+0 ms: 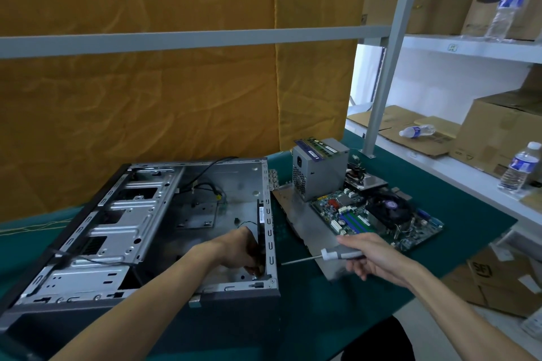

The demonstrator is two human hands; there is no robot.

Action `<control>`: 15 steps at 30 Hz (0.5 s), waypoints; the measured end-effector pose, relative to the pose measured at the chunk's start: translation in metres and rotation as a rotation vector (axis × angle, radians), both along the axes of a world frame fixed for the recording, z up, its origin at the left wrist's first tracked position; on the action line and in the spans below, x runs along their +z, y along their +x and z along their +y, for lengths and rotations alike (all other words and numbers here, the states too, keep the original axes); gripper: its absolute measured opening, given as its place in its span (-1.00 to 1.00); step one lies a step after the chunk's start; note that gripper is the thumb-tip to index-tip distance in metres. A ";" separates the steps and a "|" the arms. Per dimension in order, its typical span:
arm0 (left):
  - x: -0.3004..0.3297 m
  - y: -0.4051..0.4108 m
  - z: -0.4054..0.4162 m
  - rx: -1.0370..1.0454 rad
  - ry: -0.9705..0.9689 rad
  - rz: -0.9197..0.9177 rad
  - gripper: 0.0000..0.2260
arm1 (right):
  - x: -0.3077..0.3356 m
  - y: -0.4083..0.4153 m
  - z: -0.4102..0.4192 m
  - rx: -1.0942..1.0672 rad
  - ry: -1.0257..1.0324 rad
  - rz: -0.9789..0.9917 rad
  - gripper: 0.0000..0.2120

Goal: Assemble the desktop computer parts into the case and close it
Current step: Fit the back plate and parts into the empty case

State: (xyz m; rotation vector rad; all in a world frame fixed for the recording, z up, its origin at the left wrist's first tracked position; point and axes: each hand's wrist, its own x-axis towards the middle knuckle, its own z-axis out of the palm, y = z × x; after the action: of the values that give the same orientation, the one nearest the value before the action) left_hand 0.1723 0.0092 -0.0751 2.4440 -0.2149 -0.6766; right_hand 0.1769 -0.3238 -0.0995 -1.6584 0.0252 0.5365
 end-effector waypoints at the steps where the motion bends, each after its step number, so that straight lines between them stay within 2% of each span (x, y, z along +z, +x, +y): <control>1: 0.000 0.000 0.000 0.000 0.002 -0.002 -0.80 | -0.004 0.000 0.001 -0.030 -0.020 0.016 -0.53; 6: -0.002 0.001 0.001 -0.004 0.017 -0.004 -0.73 | -0.002 -0.003 -0.011 0.114 0.141 0.152 -0.63; 10: -0.003 0.002 0.002 -0.004 0.009 0.001 -0.79 | 0.002 0.004 -0.011 0.108 -0.013 -0.015 -0.68; 13: -0.005 0.003 0.002 -0.002 0.009 -0.017 -0.86 | 0.001 0.005 -0.005 0.078 -0.019 0.009 -0.79; 15: -0.007 0.004 0.001 0.000 -0.002 -0.024 -0.93 | -0.002 0.006 -0.005 0.066 -0.028 0.027 -0.78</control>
State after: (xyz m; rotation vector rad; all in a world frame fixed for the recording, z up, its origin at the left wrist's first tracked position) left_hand 0.1766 0.0105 -0.0819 2.4510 -0.2249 -0.6476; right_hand 0.1825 -0.3290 -0.1019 -1.6844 -0.0026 0.6111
